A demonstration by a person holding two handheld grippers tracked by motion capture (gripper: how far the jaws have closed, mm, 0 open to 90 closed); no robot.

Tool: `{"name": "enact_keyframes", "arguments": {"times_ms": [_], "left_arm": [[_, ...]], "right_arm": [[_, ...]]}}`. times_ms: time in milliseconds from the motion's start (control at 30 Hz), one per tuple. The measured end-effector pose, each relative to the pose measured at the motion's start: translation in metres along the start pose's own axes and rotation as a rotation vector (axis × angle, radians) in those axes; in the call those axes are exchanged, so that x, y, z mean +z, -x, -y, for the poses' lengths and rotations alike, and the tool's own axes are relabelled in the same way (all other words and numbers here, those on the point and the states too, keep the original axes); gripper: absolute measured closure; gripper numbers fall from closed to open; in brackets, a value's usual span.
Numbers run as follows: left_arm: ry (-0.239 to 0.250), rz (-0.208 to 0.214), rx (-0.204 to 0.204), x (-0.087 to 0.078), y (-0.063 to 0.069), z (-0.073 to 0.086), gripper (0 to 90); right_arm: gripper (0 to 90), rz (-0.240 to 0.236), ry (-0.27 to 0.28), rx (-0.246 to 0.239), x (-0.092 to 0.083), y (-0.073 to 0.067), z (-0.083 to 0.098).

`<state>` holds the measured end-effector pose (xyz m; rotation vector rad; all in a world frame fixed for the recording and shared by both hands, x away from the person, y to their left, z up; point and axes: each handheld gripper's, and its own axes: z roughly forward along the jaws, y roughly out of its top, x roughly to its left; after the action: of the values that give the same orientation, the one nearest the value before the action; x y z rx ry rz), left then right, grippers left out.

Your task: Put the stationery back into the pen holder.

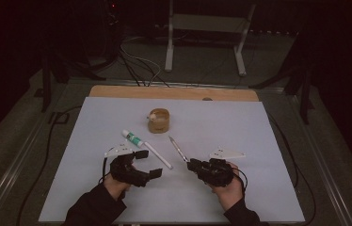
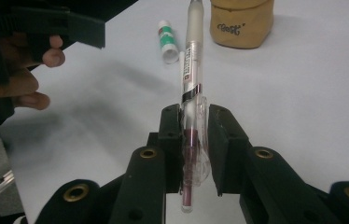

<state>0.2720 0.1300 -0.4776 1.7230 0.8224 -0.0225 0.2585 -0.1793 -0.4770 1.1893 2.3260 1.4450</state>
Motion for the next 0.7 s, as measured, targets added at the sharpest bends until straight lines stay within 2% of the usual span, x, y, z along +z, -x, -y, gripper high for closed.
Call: {"name": "enact_keyframes", "arguments": {"times_ms": [267, 367, 533, 700], "left_arm": [[0.042, -0.02, -0.057, 0.007, 0.004, -0.01, 0.3], [0.06, -0.006, -0.085, 0.01, 0.003, -0.014, 0.3], [0.079, 0.021, -0.147, 0.017, 0.001, -0.018, 0.3], [0.085, 0.03, -0.219, 0.025, 0.0, -0.022, 0.3]], "right_arm": [[75.8, 0.001, 0.036, -0.033, -0.001, -0.005, 0.001], [75.8, -0.002, 0.049, -0.044, -0.002, -0.006, 0.002], [75.8, 0.0, 0.071, -0.068, -0.003, -0.009, 0.002], [75.8, 0.012, 0.078, -0.086, -0.004, -0.01, 0.002]]}}
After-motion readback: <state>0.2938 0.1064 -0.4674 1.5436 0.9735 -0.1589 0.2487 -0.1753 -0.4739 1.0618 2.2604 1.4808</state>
